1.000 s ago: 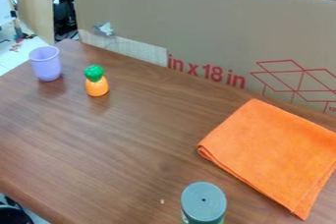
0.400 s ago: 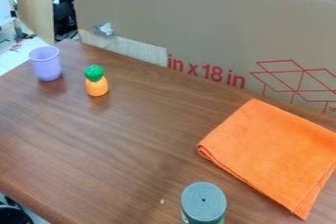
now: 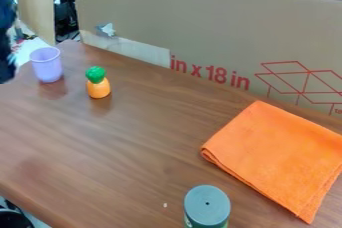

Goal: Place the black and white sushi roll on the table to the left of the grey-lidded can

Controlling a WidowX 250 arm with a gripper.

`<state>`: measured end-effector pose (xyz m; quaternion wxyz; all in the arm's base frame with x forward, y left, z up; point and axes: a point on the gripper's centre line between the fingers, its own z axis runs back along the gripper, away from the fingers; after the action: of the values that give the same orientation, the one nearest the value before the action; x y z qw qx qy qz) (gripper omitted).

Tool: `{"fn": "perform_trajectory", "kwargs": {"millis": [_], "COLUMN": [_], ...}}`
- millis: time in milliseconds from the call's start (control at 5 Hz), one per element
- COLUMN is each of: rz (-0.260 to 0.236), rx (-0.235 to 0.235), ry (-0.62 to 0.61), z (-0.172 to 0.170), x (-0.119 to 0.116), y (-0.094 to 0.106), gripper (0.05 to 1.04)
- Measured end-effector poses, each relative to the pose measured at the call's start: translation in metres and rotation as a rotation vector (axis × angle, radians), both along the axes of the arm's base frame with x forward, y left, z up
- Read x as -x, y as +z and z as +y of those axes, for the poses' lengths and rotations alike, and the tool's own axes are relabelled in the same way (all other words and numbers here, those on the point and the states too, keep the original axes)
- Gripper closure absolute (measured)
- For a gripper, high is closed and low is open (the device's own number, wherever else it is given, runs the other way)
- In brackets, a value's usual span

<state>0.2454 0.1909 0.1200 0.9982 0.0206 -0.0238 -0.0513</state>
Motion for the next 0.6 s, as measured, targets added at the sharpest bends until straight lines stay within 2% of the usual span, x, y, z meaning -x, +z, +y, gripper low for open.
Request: {"fn": "perform_trajectory", "kwargs": {"millis": [200,600], "rz": [-0.004,0.061], "rx": [0.025,0.100], "ry": [-0.084,-0.215], "z": [-0.047,-0.119], "x": [-0.007,-0.001], "y": [0.007,-0.032], "gripper": [0.444,0.444]}}
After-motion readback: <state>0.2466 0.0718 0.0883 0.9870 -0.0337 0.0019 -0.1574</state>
